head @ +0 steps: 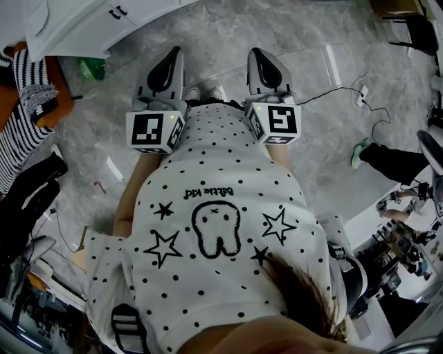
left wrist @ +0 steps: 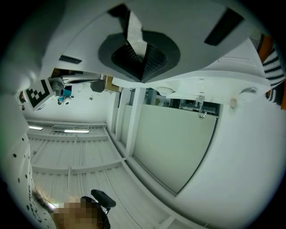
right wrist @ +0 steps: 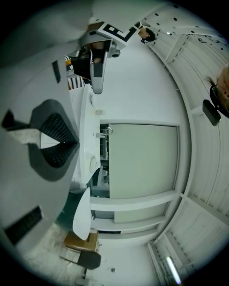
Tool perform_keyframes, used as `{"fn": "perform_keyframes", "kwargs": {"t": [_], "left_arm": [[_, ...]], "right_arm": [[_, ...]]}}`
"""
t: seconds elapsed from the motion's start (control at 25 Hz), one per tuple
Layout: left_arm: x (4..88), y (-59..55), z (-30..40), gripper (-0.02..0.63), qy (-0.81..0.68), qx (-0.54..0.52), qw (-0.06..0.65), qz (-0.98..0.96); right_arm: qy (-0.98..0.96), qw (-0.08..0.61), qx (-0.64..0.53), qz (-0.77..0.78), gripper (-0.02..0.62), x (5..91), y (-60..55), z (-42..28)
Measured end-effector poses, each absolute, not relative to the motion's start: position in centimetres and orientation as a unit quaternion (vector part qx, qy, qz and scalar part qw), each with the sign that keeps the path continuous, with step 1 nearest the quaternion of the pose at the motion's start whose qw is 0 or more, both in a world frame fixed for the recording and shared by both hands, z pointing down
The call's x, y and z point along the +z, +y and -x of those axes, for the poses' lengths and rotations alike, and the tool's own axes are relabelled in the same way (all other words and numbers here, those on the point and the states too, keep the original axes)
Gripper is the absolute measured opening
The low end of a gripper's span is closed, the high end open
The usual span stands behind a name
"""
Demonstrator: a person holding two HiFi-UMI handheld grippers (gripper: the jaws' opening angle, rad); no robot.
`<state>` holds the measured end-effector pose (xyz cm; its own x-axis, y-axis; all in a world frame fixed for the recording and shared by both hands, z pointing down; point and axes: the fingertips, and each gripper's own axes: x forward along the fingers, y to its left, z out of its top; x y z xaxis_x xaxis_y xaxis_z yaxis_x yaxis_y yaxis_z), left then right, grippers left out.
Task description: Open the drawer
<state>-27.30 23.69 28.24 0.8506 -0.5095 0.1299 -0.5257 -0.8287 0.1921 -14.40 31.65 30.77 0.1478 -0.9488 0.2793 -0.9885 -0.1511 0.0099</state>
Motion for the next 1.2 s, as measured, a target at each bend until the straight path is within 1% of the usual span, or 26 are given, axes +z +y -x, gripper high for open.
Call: {"fn": "perform_keyframes", "kwargs": {"t": [0.4,0.92,1.2], "left_arm": [[27.8,25.1,25.2,0.005,-0.266,0.038,0.113,-0.956],[28.8,28.2,22.8,0.005,-0.27,0.028,0.129,-0.954],[29.0,30.4,20.3,0.005,-0.254,0.036,0.122,-0.959]], "right_arm": [[-0.671,0.108,0.101,-0.727,0.014,30.8,32.3,13.7],[-0.699,0.19,0.074,-0.686,0.014,32.9,34.4,13.4],[-0.697,0.185,0.066,-0.69,0.014,32.7,36.1,11.4]]}}
